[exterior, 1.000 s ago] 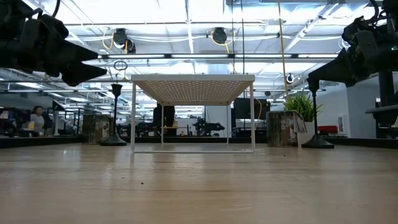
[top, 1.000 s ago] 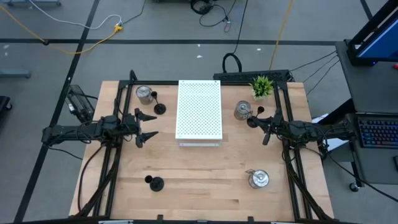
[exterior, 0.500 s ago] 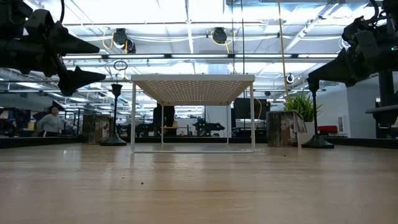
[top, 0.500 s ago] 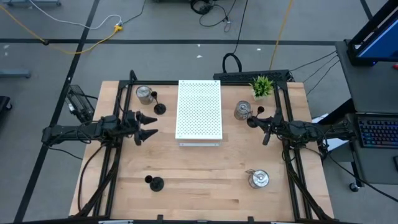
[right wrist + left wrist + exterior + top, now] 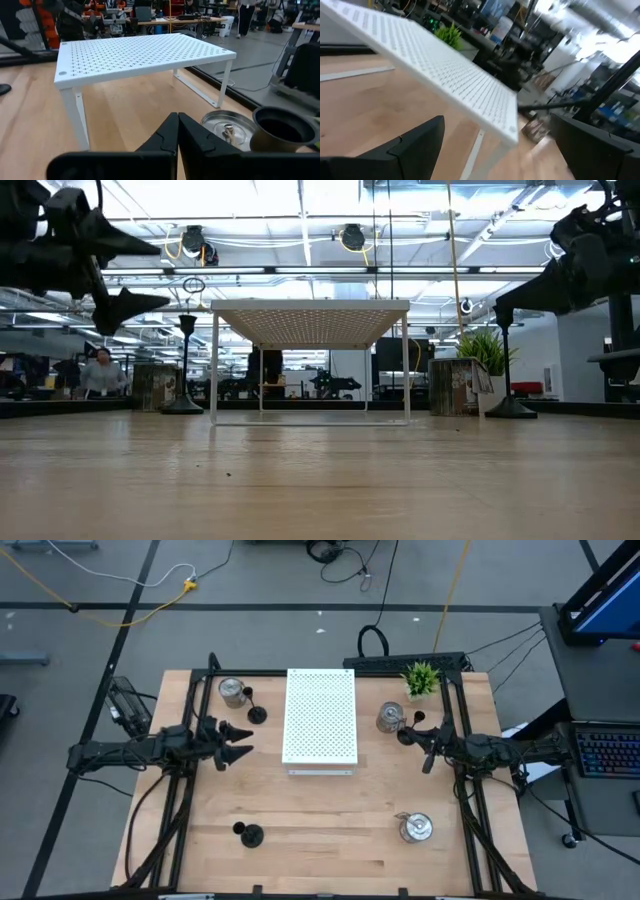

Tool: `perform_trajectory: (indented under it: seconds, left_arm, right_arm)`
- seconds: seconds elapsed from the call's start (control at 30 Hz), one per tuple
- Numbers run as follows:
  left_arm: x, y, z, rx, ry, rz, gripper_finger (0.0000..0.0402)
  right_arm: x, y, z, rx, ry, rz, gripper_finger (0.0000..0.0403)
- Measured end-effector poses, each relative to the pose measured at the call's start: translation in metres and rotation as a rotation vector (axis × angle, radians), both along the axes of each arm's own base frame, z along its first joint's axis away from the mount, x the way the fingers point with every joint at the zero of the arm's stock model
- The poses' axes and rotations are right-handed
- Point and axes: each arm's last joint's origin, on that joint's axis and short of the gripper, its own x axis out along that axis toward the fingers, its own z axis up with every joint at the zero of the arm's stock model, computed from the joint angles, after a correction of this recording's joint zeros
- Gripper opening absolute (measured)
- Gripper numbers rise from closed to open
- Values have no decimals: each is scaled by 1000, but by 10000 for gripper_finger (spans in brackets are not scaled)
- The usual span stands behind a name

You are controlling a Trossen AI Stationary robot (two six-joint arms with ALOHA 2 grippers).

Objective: Pick & Place candle stick holders
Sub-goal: Put the top left black candle holder on the shelf

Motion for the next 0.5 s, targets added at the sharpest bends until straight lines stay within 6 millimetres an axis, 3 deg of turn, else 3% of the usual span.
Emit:
perform_trajectory:
  seconds: [0.13,0.3,0.5]
  left_arm:
    - [-2,0,15,-65,-170,1,365]
    - [-9,0,50,51,-329,45,365]
    - [-7,3,89,104,-181,161,365]
  right_arm:
    - [0,0,0,-15,7,3,0]
    - [0,0,0,-15,7,3,0]
    - [0,0,0,-16,7,3,0]
